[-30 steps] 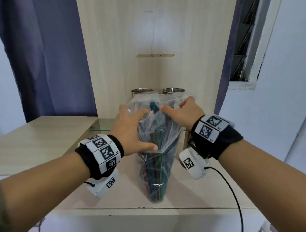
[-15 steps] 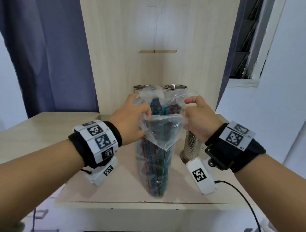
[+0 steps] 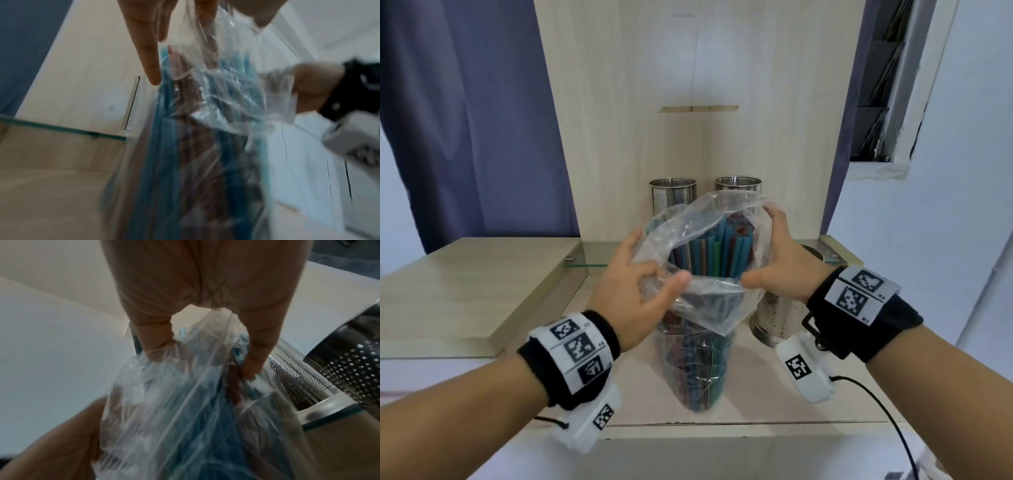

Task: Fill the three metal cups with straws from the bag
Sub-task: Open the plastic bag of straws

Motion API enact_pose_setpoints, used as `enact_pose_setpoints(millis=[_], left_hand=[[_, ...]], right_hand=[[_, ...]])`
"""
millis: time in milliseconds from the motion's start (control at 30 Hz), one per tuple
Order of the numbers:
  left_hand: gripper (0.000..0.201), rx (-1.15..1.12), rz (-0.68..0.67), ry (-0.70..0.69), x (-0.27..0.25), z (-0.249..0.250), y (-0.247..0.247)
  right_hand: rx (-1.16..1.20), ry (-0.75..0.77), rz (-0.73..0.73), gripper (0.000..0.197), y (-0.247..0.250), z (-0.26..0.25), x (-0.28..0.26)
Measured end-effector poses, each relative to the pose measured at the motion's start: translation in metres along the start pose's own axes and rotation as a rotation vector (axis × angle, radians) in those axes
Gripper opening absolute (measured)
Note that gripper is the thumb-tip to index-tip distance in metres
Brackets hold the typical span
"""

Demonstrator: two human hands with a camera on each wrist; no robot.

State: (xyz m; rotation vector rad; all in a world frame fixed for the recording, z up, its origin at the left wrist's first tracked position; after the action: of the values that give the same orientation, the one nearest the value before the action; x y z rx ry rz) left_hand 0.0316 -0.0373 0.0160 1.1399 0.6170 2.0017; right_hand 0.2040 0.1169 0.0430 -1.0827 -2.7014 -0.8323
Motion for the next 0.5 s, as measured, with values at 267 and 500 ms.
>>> enact_pose_setpoints(millis=[267,500], left_hand=[[0.116,-0.496,-0.202,0.135,0.042,0.017,0.000],[0.100,-0.312,-0.486,0.150,0.066,-0.001,0.017]], right_hand=[[0.097,-0.050,-0.106,0.122,0.000,0.007,0.017],[0.160,-0.134,-0.287,0.130,0.010,0.015,0.039]])
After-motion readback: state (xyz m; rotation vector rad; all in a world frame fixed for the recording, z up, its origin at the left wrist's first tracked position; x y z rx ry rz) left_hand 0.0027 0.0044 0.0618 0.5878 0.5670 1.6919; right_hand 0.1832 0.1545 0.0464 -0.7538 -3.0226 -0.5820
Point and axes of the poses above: each hand's wrist, its own x-axis towards the middle knuckle, its own y-axis out of the back of the hand, z = x × y, the point moved 3 cm from there along x, towards the middle knuckle, and after that the axes turned 2 degrees about -z, right-handed, at the moved point
